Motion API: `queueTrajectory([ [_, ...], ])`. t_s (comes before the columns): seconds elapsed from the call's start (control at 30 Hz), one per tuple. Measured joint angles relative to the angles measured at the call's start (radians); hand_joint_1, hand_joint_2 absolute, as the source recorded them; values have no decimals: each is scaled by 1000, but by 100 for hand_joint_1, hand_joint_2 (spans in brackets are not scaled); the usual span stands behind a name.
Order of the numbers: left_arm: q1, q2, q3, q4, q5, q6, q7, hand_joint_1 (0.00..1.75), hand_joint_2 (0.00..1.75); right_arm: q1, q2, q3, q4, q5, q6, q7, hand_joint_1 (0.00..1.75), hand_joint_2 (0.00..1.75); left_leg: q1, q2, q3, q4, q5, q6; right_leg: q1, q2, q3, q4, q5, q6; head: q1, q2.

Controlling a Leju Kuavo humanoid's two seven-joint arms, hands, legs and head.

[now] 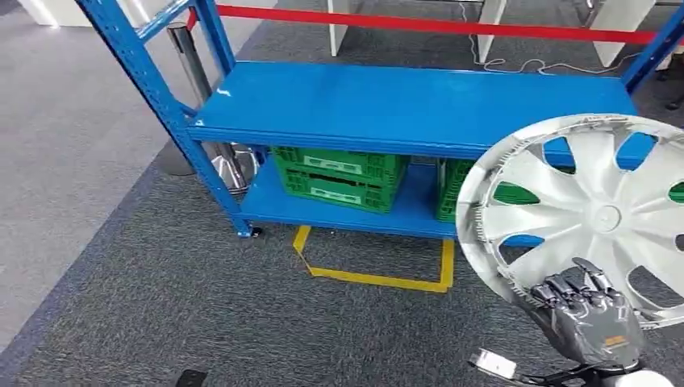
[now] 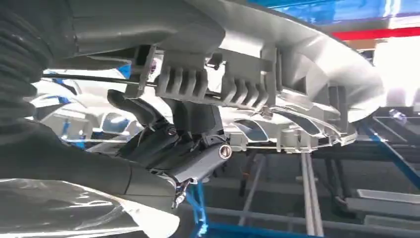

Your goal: Take the parts from the cabinet and place them on the table.

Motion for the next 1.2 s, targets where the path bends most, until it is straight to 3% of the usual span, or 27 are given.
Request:
queueTrajectory([
  [0.03, -1, 0, 0, 0, -1, 1, 0, 0, 175, 0, 0, 0, 0, 0, 1, 0, 175, 175, -9, 41, 34, -67, -2, 10, 3, -8, 0, 0, -1, 2, 0, 0],
  [0.07, -3, 1, 0, 0, -2, 2, 0, 0, 175, 0, 0, 0, 0, 1, 1, 0, 175, 175, -19, 50, 42, -85, -5, 13, 7, -17, -3, 1, 0, 7, 0, 0],
  [0.17, -2, 1, 1, 0, -4, 2, 0, 0, 175, -3, 0, 5, 0, 2, 3, 0, 175, 175, -20, 22, 28, -94, -4, 25, 8, -51, -5, -2, 5, 24, 1, 0],
  [0.2, -1, 0, 2, 0, -4, 3, 0, 0, 175, -5, -2, 6, -1, 2, 3, -1, 175, 175, -7, 12, 34, -111, 6, 36, 5, -35, -11, 2, -9, 32, 0, 0],
  [0.23, 0, -3, 3, 0, -4, 3, 0, 0, 175, -6, -2, 8, -1, 2, 4, -2, 175, 175, -7, 4, 32, -114, 10, 41, 1, 16, -22, 24, -29, 33, 4, 0],
  [0.27, -3, 0, 5, 0, -4, 7, 0, 0, 175, -6, -3, 8, -2, 2, 5, -2, 175, 175, -6, -6, 28, -114, 13, 45, 0, 49, -50, 86, -67, 33, 7, 0],
  [0.33, -5, -3, 7, 0, -4, 8, -3, 0, 175, -8, -4, 10, -2, 2, 8, -11, 175, 175, -8, -28, 24, -114, 15, 49, -1, 71, -124, 247, -133, 37, 9, 0],
  [0.37, -5, -4, 8, 0, -4, 8, -5, 0, 175, -11, -4, 14, -1, 0, 10, -15, 175, 175, -9, -41, 23, -112, 16, 49, 0, 73, -155, 306, -145, 40, 10, 0],
  [0.4, -4, -5, 10, 0, -2, 9, -5, 0, 175, -18, -4, 18, 2, -3, 14, -20, 175, 175, -9, -55, 23, -110, 17, 48, -1, 74, -161, 311, -129, 41, 9, 0],
  [0.47, -5, -5, 19, 0, 6, 13, -5, 0, 175, -33, -4, 24, 6, -11, 16, -28, 175, 175, -7, -80, 23, -105, 17, 48, -4, 78, -113, 200, -45, 42, 10, 0],
  [0.5, -7, -5, 24, 0, 13, 18, -2, 0, 175, -43, -4, 27, 10, -15, 16, -32, 175, 175, -6, -94, 23, -99, 15, 45, -8, 96, -71, 106, 6, 42, 9, 0],
  [0.53, -8, -5, 30, 0, 15, 19, 0, 0, 175, -52, -4, 31, 13, -16, 16, -35, 175, 175, -6, -105, 18, -93, 12, 40, -14, 143, -44, 48, 14, 43, 10, 0],
  [0.57, -13, -5, 34, 0, 16, 21, 0, 0, 175, -59, -4, 34, 16, -16, 16, -37, 175, 175, -11, -117, 5, -76, 12, 34, -18, 170, -36, 26, 6, 44, 9, 0],
  [0.63, -16, -6, 42, 0, 18, 22, -3, 0, 175, -75, -4, 38, 20, -12, 15, -52, 175, 175, -5, -137, -15, -75, 22, 21, -13, 150, -36, 31, -1, 38, 10, 0],
  [0.67, -31, -20, 44, -3, 17, 35, 22, 0, 175, -106, -2, 52, 30, -9, 20, -76, 175, 175, -3, -148, -21, -76, 29, 13, -9, 140, -40, 34, 2, 33, 7, 0],
  [0.7, -64, -39, 45, -16, 14, 58, 93, 0, 175, -181, 20, 81, 65, -10, 31, -88, 175, 175, -7, -152, -32, -72, 31, 8, -19, 129, -49, 31, 12, 20, 9, 0],
  [0.73, -118, -69, 45, -37, 6, 85, 177, 0, 175, -274, 40, 122, 123, -17, 37, -90, 175, 175, -10, -98, -45, -57, 18, 0, -19, 120, -54, 30, 19, 13, 1, 0],
  [0.77, -183, -85, 44, -52, 4, 99, 229, 0, 175, -359, 70, 160, 177, -37, 34, -90, 175, 175, -8, -60, -69, -7, -10, -8, -18, 103, -58, 30, 23, 6, -11, 0],
  [0.83, -273, -107, 42, -58, 23, 111, 259, 0, 175, -485, 123, 232, 278, -95, 19, -115, 175, 175, 0, -30, -139, 153, -72, -18, -11, 69, -57, 30, 25, 3, -9, 0],
  [0.87, -298, -113, 43, -60, 34, 114, 258, 0, 175, -532, 147, 265, 321, -117, 9, -126, 175, 175, 4, -26, -164, 214, -88, -21, -10, 55, -56, 30, 25, 2, -10, 0],
  [0.9, -312, -112, 48, -60, 49, 122, 249, 0, 175, -575, 175, 301, 363, -135, 0, -138, 175, 175, 5, -25, -172, 235, -83, -23, -9, 45, -55, 31, 25, 1, -11, 0],
  [0.93, -323, -112, 53, -61, 57, 129, 238, 0, 175, -614, 198, 329, 392, -148, -4, -143, 175, 175, 5, -25, -160, 209, -55, -21, -9, 36, -54, 31, 25, 1, -11, 0],
  [1.0, -340, -109, 61, -61, 68, 145, 230, 0, 175, -685, 240, 377, 441, -175, -6, -152, 175, 175, 1, -8, -94, 50, 42, -6, -4, 14, -51, 32, 24, 2, -15, 0],
  [1.03, -354, -107, 64, -61, 69, 153, 231, 0, 175, -712, 258, 397, 460, -188, -8, -156, 175, 175, -9, 29, -63, -34, 80, 7, -1, 0, -49, 31, 22, 3, -14, 0],
  [1.07, -373, -106, 66, -61, 69, 159, 238, 0, 175, -740, 277, 420, 483, -203, -15, -160, 175, 175, -25, 73, -52, -51, 67, 16, 7, -17, -54, 31, 20, 7, -13, 0],
  [1.2, -402, -104, 74, -61, 69, 169, 252, 0, 175, -805, 328, 478, 534, -227, -26, -164, 175, 175, -23, 23, -57, -86, 65, 30, 15, -76, -51, 26, 16, 20, -16, 0],
])
